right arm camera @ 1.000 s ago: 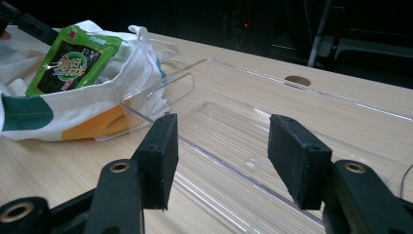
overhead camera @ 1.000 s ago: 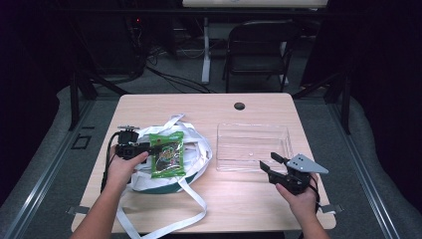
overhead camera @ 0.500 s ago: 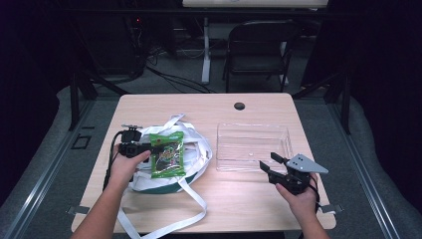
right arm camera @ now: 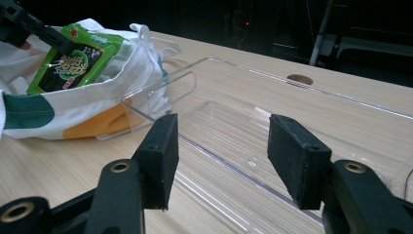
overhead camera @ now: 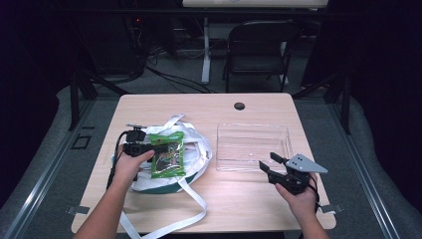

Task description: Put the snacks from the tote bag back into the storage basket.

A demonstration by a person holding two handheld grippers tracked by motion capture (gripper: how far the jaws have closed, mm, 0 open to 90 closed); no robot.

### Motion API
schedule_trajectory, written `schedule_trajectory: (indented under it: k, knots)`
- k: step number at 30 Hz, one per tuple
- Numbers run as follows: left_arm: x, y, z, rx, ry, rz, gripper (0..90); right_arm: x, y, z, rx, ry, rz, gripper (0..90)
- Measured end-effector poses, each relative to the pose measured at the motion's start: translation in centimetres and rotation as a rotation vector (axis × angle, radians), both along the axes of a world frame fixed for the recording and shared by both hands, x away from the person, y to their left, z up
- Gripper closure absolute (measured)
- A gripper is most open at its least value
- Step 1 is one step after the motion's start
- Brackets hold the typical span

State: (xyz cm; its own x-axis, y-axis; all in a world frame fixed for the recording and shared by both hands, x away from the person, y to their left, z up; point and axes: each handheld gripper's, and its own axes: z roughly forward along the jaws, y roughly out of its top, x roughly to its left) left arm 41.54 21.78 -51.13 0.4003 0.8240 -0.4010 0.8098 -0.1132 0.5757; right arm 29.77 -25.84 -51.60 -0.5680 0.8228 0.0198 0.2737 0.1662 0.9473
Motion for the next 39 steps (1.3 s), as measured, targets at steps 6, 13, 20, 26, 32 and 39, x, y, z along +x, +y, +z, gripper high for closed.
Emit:
schedule_trajectory:
  k: [6,13,20,26,32,39]
  knots:
    - [0.3,-0.2,-0.5,0.005,0.017,-0.017,39.8,0.0,0.0,0.0,-0.001,0.000,0.003,45.0]
    - [0.1,0.0,-0.9,0.022,0.010,-0.016,52.6,0.0,0.0,0.0,0.002,0.003,0.002,45.0]
    - [-0.1,0.4,-0.6,0.010,-0.002,-0.022,58.7,0.0,0.0,0.0,0.001,0.000,0.002,45.0]
    - [-0.2,0.5,-0.4,-0.006,-0.005,-0.029,63.7,0.0,0.0,0.0,-0.007,0.006,0.003,45.1]
    - [-0.5,0.7,0.0,-0.031,-0.014,-0.044,67.3,0.0,0.0,0.0,-0.006,0.006,0.001,45.1]
    - [-0.7,0.9,0.3,-0.060,-0.020,-0.054,71.0,0.0,0.0,0.0,-0.006,0.004,0.001,45.2]
